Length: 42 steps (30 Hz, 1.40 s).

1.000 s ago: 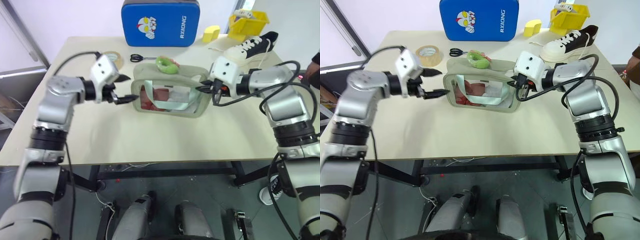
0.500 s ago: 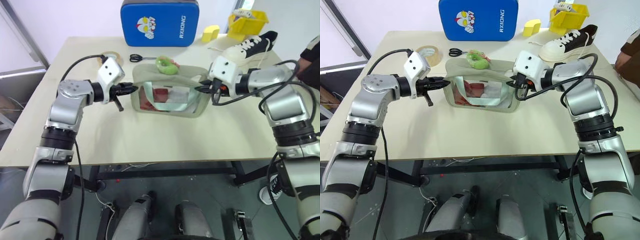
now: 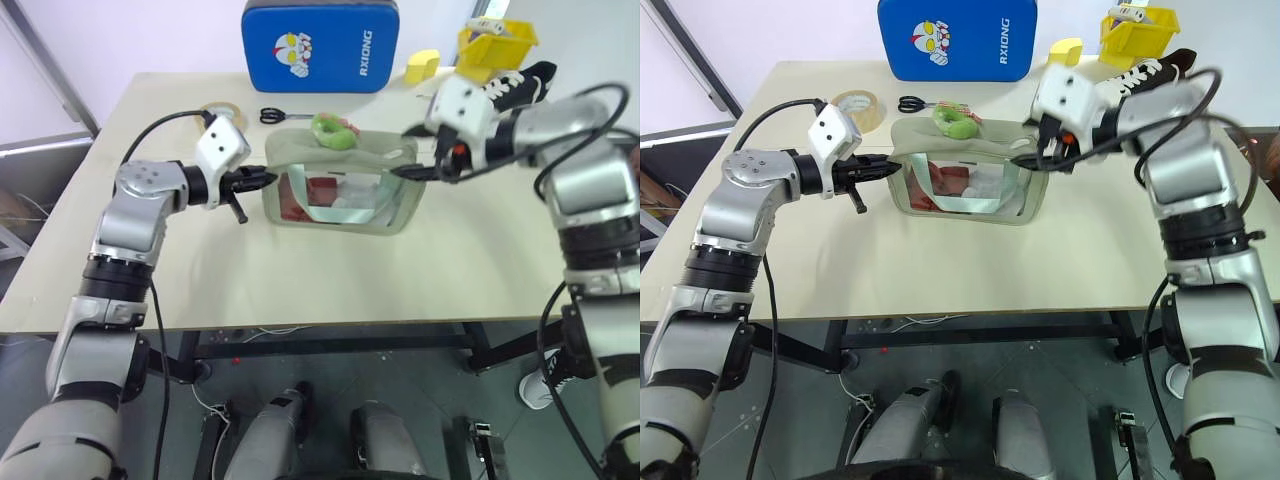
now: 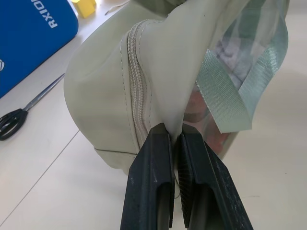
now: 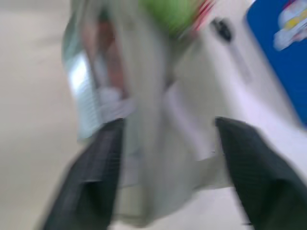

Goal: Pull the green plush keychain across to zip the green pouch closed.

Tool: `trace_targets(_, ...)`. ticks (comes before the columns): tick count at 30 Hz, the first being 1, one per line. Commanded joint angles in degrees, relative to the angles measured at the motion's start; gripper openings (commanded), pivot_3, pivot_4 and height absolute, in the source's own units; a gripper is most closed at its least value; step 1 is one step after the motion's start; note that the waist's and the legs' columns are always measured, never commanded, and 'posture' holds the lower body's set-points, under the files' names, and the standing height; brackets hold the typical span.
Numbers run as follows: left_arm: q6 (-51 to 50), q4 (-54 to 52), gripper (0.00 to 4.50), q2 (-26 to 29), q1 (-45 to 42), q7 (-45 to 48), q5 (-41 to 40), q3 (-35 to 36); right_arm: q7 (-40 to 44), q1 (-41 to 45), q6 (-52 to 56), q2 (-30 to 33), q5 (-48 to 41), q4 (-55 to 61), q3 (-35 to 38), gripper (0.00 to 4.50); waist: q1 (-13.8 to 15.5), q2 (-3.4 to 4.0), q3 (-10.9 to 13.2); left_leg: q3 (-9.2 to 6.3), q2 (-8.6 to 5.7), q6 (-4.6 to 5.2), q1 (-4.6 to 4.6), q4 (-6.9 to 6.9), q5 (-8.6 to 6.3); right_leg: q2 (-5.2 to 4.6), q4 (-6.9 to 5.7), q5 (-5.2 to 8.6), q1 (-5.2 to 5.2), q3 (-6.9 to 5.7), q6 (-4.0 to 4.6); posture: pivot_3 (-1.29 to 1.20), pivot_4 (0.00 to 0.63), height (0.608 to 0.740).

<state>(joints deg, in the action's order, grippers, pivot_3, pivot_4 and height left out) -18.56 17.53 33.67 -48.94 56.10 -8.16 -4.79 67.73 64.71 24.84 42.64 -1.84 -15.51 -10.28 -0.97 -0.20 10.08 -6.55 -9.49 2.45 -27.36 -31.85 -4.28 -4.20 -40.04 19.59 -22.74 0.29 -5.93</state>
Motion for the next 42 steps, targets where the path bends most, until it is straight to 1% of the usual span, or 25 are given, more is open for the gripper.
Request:
trace_targets(1,0.34,-2.80,0.00,0.15,0.16,-0.24,-0.87,1.13,-0.73,5.88,3.94,-5.74,-4.86,-0.24,2.33,3.60,-0.20,0.00,0.00,0.00,0.00,0.00,0.00,0.02,0.00,0.00,0.00,0.00,0.00,0.00,0.00,0.00,0.150,0.740)
trace_targets(3,0.04,-3.28,0.00,-0.05,0.38,-0.24,-0.97,1.05,-3.77,7.47,5.19,-10.68,-5.40,-2.31,2.33,3.60,-0.28,0.00,0.00,0.00,0.00,0.00,0.02,0.05,0.00,0.00,0.00,0.00,-0.01,0.01,0.00,0.00,0.150,0.740)
trace_targets(6,-0.12,-3.62,0.00,-0.39,0.55,-0.44,-0.81,0.88,-5.96,8.14,4.93,-15.39,-4.95,-5.11,1.47,3.60,0.09,0.00,0.00,0.00,0.00,-0.02,0.01,0.10,0.02,0.02,0.00,0.00,-0.05,0.03,0.00,0.00,0.150,0.740)
trace_targets(8,-0.38,-4.20,0.00,-0.37,0.74,-0.51,-0.80,0.86,-6.53,7.70,4.06,-17.52,-4.33,-7.05,0.31,3.60,0.32,-0.01,0.00,0.00,-0.01,-0.06,-0.01,0.09,0.04,0.02,0.00,-0.01,-0.05,0.02,0.00,0.00,0.150,0.740)
trace_targets(11,-1.01,-5.49,0.00,-0.16,1.26,-0.65,-0.91,0.98,-6.29,6.69,2.23,-17.99,-2.78,-9.01,-1.78,3.60,0.34,-0.01,0.00,0.00,-0.01,-0.07,-0.02,0.06,0.05,0.05,0.00,-0.02,-0.04,0.02,0.00,0.00,0.150,0.740)
trace_targets(13,-1.61,-6.48,0.00,0.01,1.72,-0.77,-1.08,1.16,-7.56,7.09,1.04,-17.63,-1.18,-11.16,-2.43,3.07,0.23,-0.01,0.00,0.00,-0.01,-0.10,-0.02,0.07,0.07,0.05,0.00,-0.02,-0.05,0.02,0.00,0.00,0.150,0.740)
trace_targets(14,-1.90,-6.94,0.00,0.08,1.95,-0.85,-1.17,1.23,-7.93,7.47,1.10,-17.57,-0.96,-12.00,-2.31,2.70,0.17,0.00,0.00,0.00,-0.01,-0.12,-0.01,0.08,0.08,0.05,-0.01,-0.02,-0.06,0.02,0.00,0.00,0.150,0.740)
trace_targets(16,-2.36,-7.75,0.00,0.09,2.39,-1.11,-1.25,1.28,-7.80,7.87,0.84,-17.18,-0.34,-12.67,-2.45,1.73,0.14,0.00,0.00,0.00,-0.01,-0.16,-0.01,0.08,0.11,0.06,-0.01,-0.02,-0.06,0.03,0.00,0.00,0.150,0.740)
trace_targets(18,-2.76,-8.30,0.00,0.02,2.71,-1.37,-1.32,1.23,-7.68,7.88,0.57,-16.70,0.43,-12.92,-2.74,0.58,0.11,0.00,0.00,0.01,-0.01,-0.17,-0.01,0.08,0.12,0.06,-0.01,-0.02,-0.06,0.03,0.00,0.00,0.150,0.740)
trace_targets(19,-2.86,-8.41,0.00,-0.05,2.79,-1.46,-1.35,1.16,-7.83,7.77,0.09,-16.32,1.15,-13.12,-3.06,0.12,0.13,0.00,0.00,0.01,-0.01,-0.17,0.00,0.08,0.11,0.06,-0.01,-0.02,-0.06,0.04,0.00,0.00,0.150,0.740)
trace_targets(20,-2.98,-8.52,0.00,-0.17,2.82,-1.58,-1.39,1.08,-8.07,7.58,-0.05,-15.99,1.66,-13.22,-3.13,0.01,0.15,0.00,0.00,0.00,-0.01,-0.17,0.00,0.08,0.11,0.06,-0.01,-0.02,-0.06,0.04,0.00,0.00,0.150,0.740)
trace_targets(23,-2.96,-7.94,0.00,-0.64,2.05,-1.80,-1.35,0.69,-7.47,6.68,0.13,-14.18,2.23,-12.00,-2.82,0.01,0.20,0.00,0.00,0.01,-0.01,-0.15,0.00,0.08,0.10,0.06,-0.01,-0.02,-0.06,0.04,0.00,0.00,0.150,0.740)
trace_targets(27,-2.73,-7.31,0.00,-1.18,1.43,-1.88,-1.36,0.39,-6.57,5.76,1.34,-9.06,2.28,-8.62,-1.20,0.01,0.42,0.00,0.00,0.00,-0.01,-0.10,-0.01,0.08,0.07,0.04,-0.01,-0.02,-0.05,0.03,0.00,0.00,0.150,0.740)
trace_targets(30,-2.58,-7.14,0.00,-1.41,1.38,-1.92,-1.33,0.33,-8.40,6.27,2.86,-5.93,2.03,-6.94,0.97,0.01,0.33,0.00,0.00,0.00,-0.01,-0.08,0.00,0.08,0.05,0.04,-0.01,-0.02,-0.05,0.03,0.00,0.00,0.150,0.740)
trace_targets(34,-2.78,-7.27,0.00,-1.45,1.34,-1.88,-1.51,0.45,-11.75,5.77,2.06,0.11,4.52,-4.90,2.84,0.01,0.35,0.00,0.00,0.02,-0.01,-0.08,-0.04,0.15,0.05,0.01,-0.01,-0.01,-0.12,0.04,0.01,0.00,0.150,0.740)
trace_targets(38,-2.95,-7.25,0.00,-1.30,1.67,-1.84,-1.62,0.50,-17.16,0.43,-4.46,7.22,10.61,-4.58,1.79,0.01,0.37,0.00,0.00,0.04,-0.01,-0.09,-0.03,0.17,0.05,-0.01,0.01,-0.01,-0.11,0.04,0.02,0.00,0.150,0.740)
trace_targets(39,-2.97,-7.30,0.00,-1.23,1.76,-1.81,-1.66,0.51,-17.89,-0.45,-5.48,8.04,11.45,-4.56,1.53,0.01,0.30,0.00,0.00,0.05,-0.01,-0.08,-0.03,0.16,0.05,-0.02,0.01,-0.01,-0.10,0.05,0.02,0.00,0.150,0.740)
trace_targets(42,-3.19,-7.39,0.00,-1.25,1.94,-1.72,-1.67,0.33,-21.76,-6.68,-9.77,11.43,15.38,-5.47,0.98,0.01,0.16,0.00,0.00,0.08,-0.01,-0.09,-0.02,0.19,0.05,-0.04,0.01,0.00,-0.12,0.06,0.02,0.00,0.150,0.740)
